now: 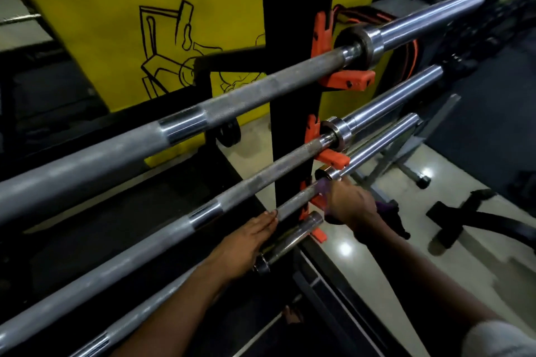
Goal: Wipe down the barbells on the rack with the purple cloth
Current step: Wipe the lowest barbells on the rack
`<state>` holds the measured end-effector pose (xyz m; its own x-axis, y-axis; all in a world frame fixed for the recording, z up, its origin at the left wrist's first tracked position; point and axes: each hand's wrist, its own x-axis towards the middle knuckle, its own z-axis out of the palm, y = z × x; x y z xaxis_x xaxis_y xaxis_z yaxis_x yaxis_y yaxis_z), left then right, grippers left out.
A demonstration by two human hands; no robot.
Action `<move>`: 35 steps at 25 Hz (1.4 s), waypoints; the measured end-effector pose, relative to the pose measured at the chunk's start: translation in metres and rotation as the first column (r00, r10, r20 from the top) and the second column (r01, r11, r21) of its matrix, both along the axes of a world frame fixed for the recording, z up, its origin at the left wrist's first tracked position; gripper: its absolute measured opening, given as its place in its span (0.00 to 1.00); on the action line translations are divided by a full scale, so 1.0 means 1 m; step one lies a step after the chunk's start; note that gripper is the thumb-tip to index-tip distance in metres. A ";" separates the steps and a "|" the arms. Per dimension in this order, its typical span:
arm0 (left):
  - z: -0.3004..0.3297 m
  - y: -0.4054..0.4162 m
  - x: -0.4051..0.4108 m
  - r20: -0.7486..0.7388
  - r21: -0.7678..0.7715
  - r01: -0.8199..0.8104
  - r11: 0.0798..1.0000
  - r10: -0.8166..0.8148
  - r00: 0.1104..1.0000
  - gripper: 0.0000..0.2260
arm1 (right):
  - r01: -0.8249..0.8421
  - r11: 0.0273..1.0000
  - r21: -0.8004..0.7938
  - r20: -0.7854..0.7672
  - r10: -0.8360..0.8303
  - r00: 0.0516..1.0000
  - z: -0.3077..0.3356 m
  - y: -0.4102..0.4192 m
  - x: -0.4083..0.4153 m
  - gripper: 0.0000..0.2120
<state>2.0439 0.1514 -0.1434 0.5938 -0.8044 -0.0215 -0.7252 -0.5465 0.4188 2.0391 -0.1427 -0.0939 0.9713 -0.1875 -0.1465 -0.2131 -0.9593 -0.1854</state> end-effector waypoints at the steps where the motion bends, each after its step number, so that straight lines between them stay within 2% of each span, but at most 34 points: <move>1: 0.002 0.006 -0.002 -0.016 -0.009 0.012 1.000 -0.012 1.000 0.36 | -0.044 0.999 -0.031 -0.062 0.042 0.997 0.008 0.001 0.000 0.07; 3: 0.003 0.025 -0.008 -0.040 -0.036 0.014 0.999 -0.016 0.999 0.34 | -0.049 0.999 -0.022 -0.206 0.043 0.978 0.032 0.000 0.003 0.08; 5: 0.005 0.056 -0.021 -0.051 -0.076 -0.026 0.997 0.022 0.998 0.33 | 0.067 0.997 0.033 -0.192 -0.059 0.980 0.049 0.003 -0.001 0.10; 9: -0.004 0.133 -0.056 -0.021 -0.089 -0.078 0.993 0.077 0.997 0.35 | 0.098 0.990 0.100 0.178 -0.115 0.977 0.032 0.030 -0.035 0.10; 11: -0.010 0.162 -0.065 0.010 -0.055 -0.069 0.996 0.070 0.997 0.38 | 0.096 0.964 0.248 0.291 -0.169 0.942 0.019 0.056 -0.052 0.15; 12: -0.011 0.171 -0.066 0.015 -0.038 -0.064 0.997 0.065 0.998 0.38 | 0.123 0.925 0.360 0.357 -0.258 0.898 0.012 0.066 -0.058 0.17; 13: -0.011 0.177 -0.066 0.010 -0.028 -0.063 0.998 0.063 0.998 0.39 | 0.154 0.850 0.504 0.394 -0.384 0.835 0.006 0.080 -0.063 0.15; 14: -0.009 0.180 -0.066 -0.002 -0.027 -0.063 0.998 0.063 0.998 0.39 | 0.196 0.736 0.648 0.369 -0.528 0.765 -0.004 0.093 -0.065 0.12; 15: -0.008 0.181 -0.066 -0.010 -0.027 -0.062 0.998 0.062 0.998 0.39 | 0.240 0.584 0.776 0.281 -0.660 0.697 -0.012 0.106 -0.067 0.09; 17: -0.008 0.180 -0.067 -0.019 -0.025 -0.056 0.998 0.055 0.998 0.39 | 0.293 0.201 0.935 0.002 -0.828 0.560 -0.016 0.126 -0.064 0.08; 18: -0.008 0.180 -0.067 -0.028 -0.020 -0.058 0.998 0.057 0.998 0.39 | 0.271 0.087 0.959 -0.069 -0.853 0.517 -0.014 0.134 -0.062 0.09; 19: -0.008 0.180 -0.066 -0.037 -0.020 -0.060 0.998 0.059 0.998 0.39 | 0.253 0.101 0.962 -0.043 -0.860 0.508 -0.009 0.140 -0.060 0.12; 20: -0.008 0.180 -0.064 -0.045 -0.024 -0.055 0.998 0.054 0.998 0.39 | 0.233 0.232 0.944 0.079 -0.848 0.524 -0.003 0.151 -0.060 0.17; 21: -0.007 0.180 -0.062 -0.047 -0.029 -0.046 0.999 0.044 0.998 0.39 | 0.194 0.420 0.887 0.250 -0.787 0.563 -0.001 0.162 -0.061 0.22; 23: -0.010 0.181 -0.059 -0.039 -0.022 -0.021 1.000 0.021 0.999 0.38 | 0.087 0.762 0.642 0.474 -0.484 0.736 -0.015 0.189 -0.062 0.25; 24: -0.013 0.182 -0.057 -0.038 -0.019 -0.010 1.000 0.009 0.999 0.38 | 0.019 0.884 0.468 0.490 -0.277 0.827 -0.031 0.201 -0.063 0.23; 25: -0.014 0.183 -0.056 -0.036 -0.019 0.001 1.000 -0.002 0.999 0.37 | -0.048 0.953 0.299 0.439 -0.092 0.894 -0.048 0.208 -0.065 0.22; 27: -0.014 0.182 -0.056 -0.032 -0.021 0.007 1.000 -0.008 0.999 0.36 | -0.163 0.980 0.116 0.337 0.116 0.935 -0.070 0.199 -0.060 0.23; 29: -0.012 0.182 -0.057 -0.029 -0.023 0.000 1.000 0.000 1.000 0.36 | -0.192 0.980 0.057 0.299 0.166 0.940 -0.068 0.175 -0.045 0.23; 31: -0.013 0.182 -0.057 -0.022 -0.024 -0.001 1.000 0.000 1.000 0.37 | -0.103 0.994 0.032 0.320 0.087 0.943 -0.068 0.141 -0.025 0.19; 33: -0.016 0.182 -0.057 -0.014 -0.023 0.001 1.000 -0.001 1.000 0.36 | 0.057 0.993 0.102 0.297 -0.085 0.951 -0.061 0.110 -0.002 0.15; 35: -0.020 0.182 -0.056 -0.008 -0.016 0.010 1.000 -0.010 1.000 0.37 | 0.134 0.978 0.160 0.274 -0.174 0.946 -0.056 0.098 0.012 0.14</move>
